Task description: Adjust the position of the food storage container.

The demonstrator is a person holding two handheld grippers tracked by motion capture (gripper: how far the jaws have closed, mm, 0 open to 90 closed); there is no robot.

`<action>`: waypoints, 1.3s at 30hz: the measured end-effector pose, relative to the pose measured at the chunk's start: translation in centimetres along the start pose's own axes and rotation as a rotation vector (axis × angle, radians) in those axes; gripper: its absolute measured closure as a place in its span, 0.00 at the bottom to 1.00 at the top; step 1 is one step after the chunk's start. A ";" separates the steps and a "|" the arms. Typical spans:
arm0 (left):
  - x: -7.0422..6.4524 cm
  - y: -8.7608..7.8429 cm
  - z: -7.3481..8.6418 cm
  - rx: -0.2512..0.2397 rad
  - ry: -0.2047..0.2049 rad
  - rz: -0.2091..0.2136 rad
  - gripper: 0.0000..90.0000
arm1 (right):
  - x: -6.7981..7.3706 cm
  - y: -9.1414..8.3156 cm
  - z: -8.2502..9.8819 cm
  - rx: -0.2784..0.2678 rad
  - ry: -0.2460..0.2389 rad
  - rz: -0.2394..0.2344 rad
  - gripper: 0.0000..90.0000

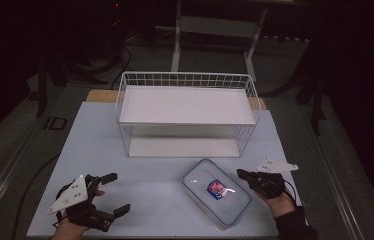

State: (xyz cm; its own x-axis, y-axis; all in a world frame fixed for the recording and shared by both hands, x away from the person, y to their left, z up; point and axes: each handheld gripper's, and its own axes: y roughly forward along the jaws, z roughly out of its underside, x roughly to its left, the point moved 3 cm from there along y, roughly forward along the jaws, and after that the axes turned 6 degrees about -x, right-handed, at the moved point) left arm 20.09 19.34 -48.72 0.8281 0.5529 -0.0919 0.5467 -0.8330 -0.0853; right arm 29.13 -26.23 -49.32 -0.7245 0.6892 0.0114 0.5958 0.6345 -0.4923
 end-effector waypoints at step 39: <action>-0.1 0.4 0.1 0.017 0.012 0.004 0.01 | 1.7 -3.9 7.1 0.085 0.166 0.013 1.00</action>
State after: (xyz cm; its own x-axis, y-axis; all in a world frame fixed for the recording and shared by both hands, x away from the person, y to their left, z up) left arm 20.23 18.98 -48.89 0.8320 0.5490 -0.0805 0.5410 -0.8348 -0.1019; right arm 23.11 -30.03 -53.57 -0.6457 0.7497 0.1451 0.5681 0.5986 -0.5648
